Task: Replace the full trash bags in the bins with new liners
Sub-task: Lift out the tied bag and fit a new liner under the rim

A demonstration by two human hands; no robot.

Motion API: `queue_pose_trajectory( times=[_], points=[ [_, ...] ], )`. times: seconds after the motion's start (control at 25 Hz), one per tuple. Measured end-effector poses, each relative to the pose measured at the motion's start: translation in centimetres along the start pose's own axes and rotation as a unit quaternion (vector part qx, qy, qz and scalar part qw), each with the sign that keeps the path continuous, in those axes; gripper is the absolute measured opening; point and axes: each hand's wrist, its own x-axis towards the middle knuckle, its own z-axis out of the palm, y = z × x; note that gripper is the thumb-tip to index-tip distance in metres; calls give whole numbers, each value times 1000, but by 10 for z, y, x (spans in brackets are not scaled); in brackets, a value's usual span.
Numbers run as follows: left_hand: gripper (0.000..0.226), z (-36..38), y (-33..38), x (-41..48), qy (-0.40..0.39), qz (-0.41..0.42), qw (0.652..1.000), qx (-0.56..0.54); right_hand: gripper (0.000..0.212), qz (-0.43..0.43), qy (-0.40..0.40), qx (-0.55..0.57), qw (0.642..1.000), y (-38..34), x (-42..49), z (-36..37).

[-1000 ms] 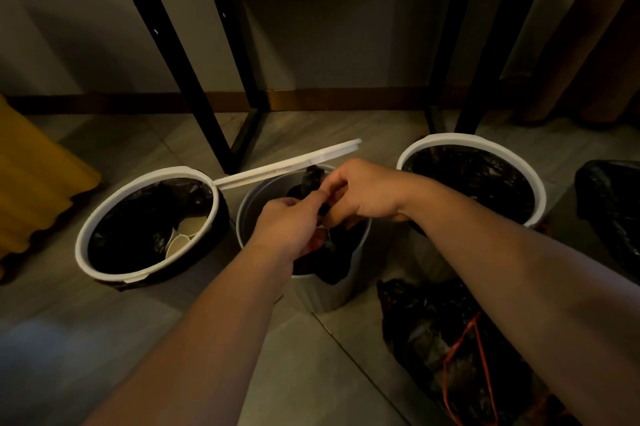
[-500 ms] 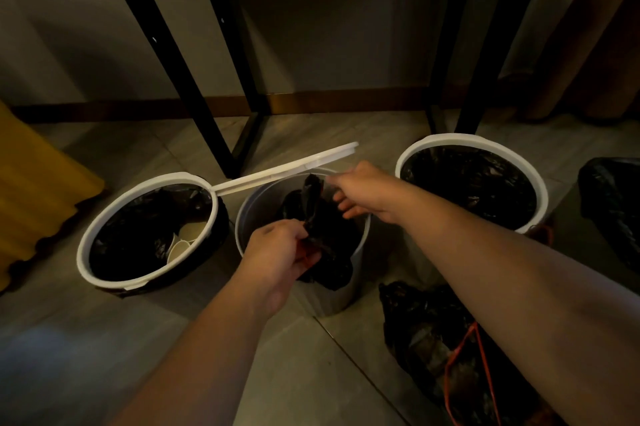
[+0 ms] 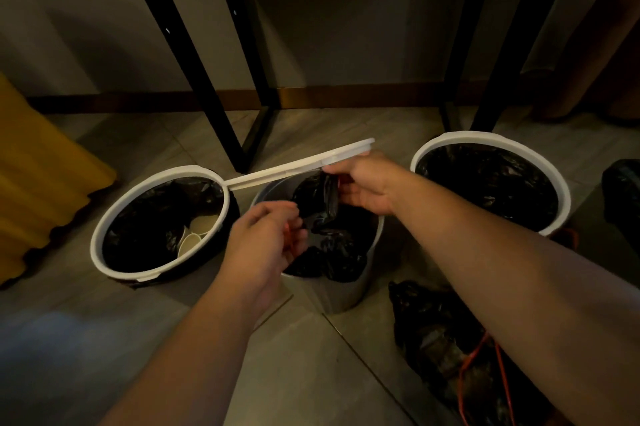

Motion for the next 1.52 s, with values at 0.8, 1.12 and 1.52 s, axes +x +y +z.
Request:
queue_pose_trajectory(
  times=[0.8,1.12,1.52],
  points=[
    [44,17,85,-15,-70,-56,991,-98,14,-233,-196,-261,916,-56,-62,35],
    [39,10,105,-23,-94,26,995,-11,54,-247,-216,-305,894,-25,-51,16],
    [41,15,134,-43,-98,92,991,24,26,-291,-108,-367,877,12,-32,53]
  ],
)
